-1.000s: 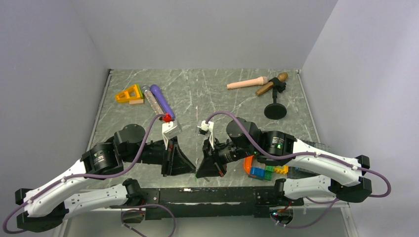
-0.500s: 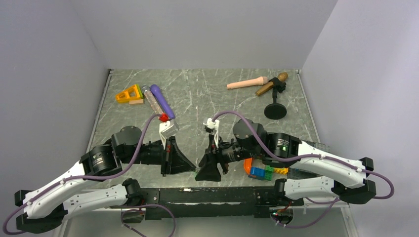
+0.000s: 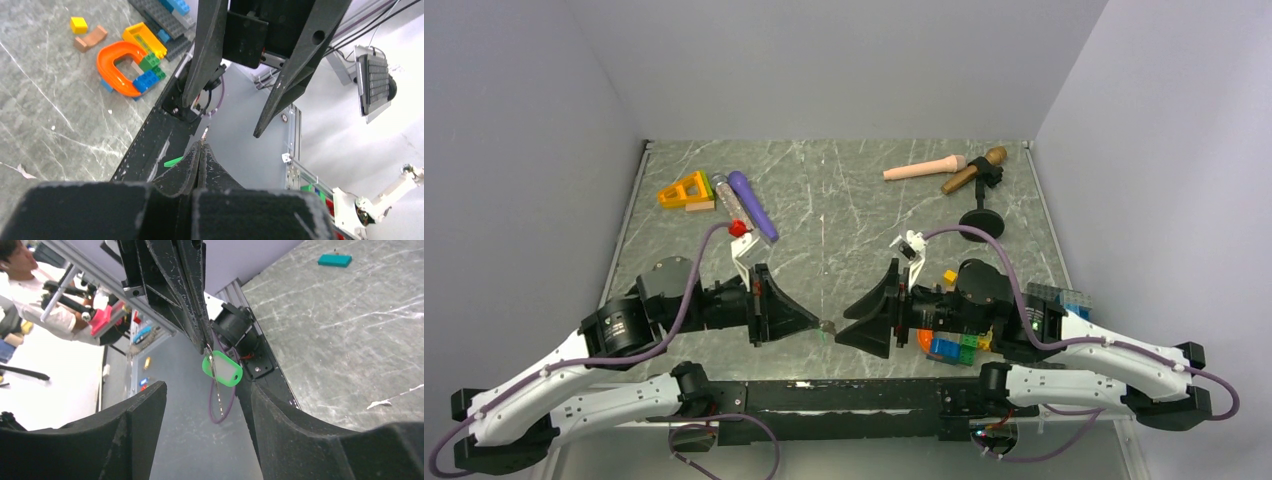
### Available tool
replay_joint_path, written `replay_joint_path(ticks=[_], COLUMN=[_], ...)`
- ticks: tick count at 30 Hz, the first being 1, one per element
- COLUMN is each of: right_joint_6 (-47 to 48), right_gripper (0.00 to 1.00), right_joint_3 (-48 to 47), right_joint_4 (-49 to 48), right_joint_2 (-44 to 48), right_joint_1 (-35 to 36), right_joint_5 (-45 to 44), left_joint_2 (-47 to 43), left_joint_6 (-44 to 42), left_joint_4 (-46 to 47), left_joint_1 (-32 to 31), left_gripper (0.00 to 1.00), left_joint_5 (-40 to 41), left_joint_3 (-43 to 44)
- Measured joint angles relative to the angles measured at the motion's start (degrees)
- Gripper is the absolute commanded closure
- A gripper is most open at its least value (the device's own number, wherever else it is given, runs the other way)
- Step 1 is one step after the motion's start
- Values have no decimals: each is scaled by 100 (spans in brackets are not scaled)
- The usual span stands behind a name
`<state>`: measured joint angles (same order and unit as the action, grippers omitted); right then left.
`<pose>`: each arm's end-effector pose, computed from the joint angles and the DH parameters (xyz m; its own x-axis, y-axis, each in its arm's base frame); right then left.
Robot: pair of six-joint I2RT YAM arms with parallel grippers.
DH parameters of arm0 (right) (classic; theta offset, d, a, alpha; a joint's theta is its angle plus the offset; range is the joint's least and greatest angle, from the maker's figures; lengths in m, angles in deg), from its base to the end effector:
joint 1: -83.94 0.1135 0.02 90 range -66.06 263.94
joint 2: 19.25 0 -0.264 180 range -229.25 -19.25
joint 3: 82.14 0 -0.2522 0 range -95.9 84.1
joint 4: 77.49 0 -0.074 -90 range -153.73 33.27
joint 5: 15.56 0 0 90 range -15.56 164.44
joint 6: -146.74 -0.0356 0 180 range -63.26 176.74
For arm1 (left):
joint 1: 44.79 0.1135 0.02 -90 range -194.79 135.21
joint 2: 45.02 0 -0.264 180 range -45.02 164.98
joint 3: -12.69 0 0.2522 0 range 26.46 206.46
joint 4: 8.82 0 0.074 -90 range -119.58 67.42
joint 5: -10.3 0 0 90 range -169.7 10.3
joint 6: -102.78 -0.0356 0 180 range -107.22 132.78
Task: Remove the keys from the keyring
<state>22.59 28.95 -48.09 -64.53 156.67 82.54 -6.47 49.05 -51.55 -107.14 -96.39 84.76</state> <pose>0.0469 0.1676 0.3912 -0.5788 0.0104 -0.8154 -0.8001 0.1863 0.5702 0.0515 -0.1203 0.4000 -0.6397 -0.0001 -0.7687 0.7462 0.2398 -0.6210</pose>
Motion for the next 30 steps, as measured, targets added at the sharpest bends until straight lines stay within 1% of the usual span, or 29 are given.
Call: replay_joint_path(ticks=[5, 13, 20, 21, 25, 28, 30], right_joint_6=[-129, -168, -144, -146, -146, -144, -146], right_gripper=[41, 51, 74, 75, 76, 66, 64], right_joint_3=[22, 28, 15, 15, -2, -13, -13], right_joint_4=[-415, -953, -1196, -1200, -1255, -1338, -1394], right_joint_2=[-136, -385, -669, -717, -826, -835, -828], right_joint_1=[0, 0, 0, 0, 0, 2, 0], right_joint_5=[-133, -179, -52, -26, 52, 103, 120], left_joint_2=[-232, -348, -363, -382, -476, -531, -570], left_joint_6=[155, 302, 365, 367, 365, 365, 367], left_joint_4=[339, 699, 765, 780, 789, 815, 815], left_joint_1=[0, 0, 0, 0, 0, 0, 0], left_gripper=[100, 100, 100, 100, 100, 100, 100], left_joint_5=[308, 466, 542, 560, 621, 654, 669], left_joint_3=[-101, -223, -284, -284, -317, -350, -369])
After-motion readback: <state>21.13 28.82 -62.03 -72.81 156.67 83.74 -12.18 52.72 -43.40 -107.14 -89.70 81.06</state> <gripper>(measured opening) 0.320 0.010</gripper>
